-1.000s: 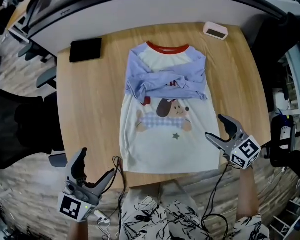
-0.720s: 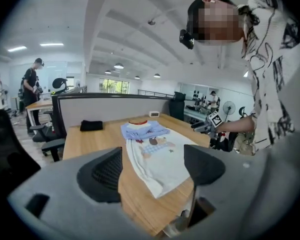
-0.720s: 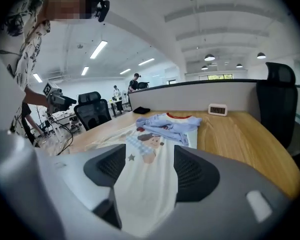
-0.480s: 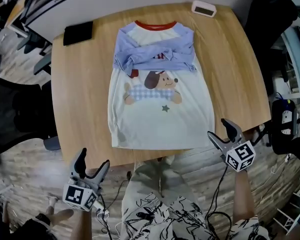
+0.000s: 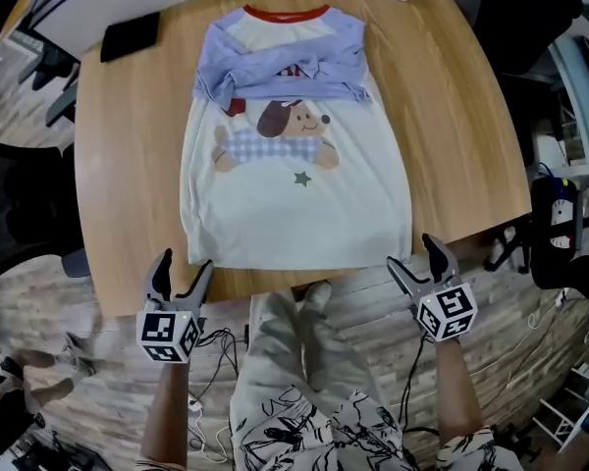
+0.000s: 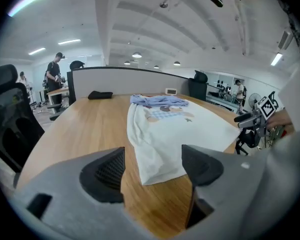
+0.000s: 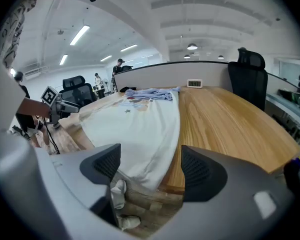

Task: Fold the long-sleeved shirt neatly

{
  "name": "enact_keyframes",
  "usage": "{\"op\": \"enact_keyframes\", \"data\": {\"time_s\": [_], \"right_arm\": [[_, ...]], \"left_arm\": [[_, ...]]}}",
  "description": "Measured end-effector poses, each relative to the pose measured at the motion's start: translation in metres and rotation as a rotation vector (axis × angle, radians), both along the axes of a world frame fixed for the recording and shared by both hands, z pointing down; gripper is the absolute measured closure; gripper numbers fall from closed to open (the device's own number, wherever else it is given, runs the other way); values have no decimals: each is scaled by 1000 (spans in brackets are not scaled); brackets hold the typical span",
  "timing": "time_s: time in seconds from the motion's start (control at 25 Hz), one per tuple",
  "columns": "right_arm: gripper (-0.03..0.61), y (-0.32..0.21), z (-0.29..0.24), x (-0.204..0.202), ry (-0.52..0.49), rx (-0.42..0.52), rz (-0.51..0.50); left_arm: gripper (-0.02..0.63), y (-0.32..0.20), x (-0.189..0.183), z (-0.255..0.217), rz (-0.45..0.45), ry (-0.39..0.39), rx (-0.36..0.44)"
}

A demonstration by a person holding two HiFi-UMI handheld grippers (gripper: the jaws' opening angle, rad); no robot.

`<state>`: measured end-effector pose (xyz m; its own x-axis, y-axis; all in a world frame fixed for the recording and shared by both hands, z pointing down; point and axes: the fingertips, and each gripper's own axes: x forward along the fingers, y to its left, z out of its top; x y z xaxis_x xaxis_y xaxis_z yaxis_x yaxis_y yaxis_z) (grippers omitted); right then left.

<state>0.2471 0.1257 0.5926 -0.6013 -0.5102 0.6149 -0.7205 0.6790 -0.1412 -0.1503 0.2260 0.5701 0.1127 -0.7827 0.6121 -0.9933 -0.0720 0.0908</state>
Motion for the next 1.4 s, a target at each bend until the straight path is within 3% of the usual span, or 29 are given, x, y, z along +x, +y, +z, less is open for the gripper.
{"op": "enact_keyframes", "data": {"time_s": [0.24,0.44,0.52,0.68,0.8,1.0,1.4], "right_arm": [[196,6,20,6,56,29,97],[238,10,26,8,50,31,165],[291,12,25,3,56,37,164],[512,16,18,-7,65,73,138],[532,16,9,-7,31,82,147],[538,13,1,4,-26,65,175],[543,19,-35,35,27,62,145]], "left_arm": [[265,-4,7,28,-33,-38,-23],[302,-7,12,40,-26,-77,-45],[371,-5,6,39,-44,-119,-42],[594,-1,-3,36,-54,-139,-43],[598,1,0,29,-53,-73,-26],[600,12,-5,24,-78,-46,-33],[600,49,-7,-14,-87,17,-56]]}}
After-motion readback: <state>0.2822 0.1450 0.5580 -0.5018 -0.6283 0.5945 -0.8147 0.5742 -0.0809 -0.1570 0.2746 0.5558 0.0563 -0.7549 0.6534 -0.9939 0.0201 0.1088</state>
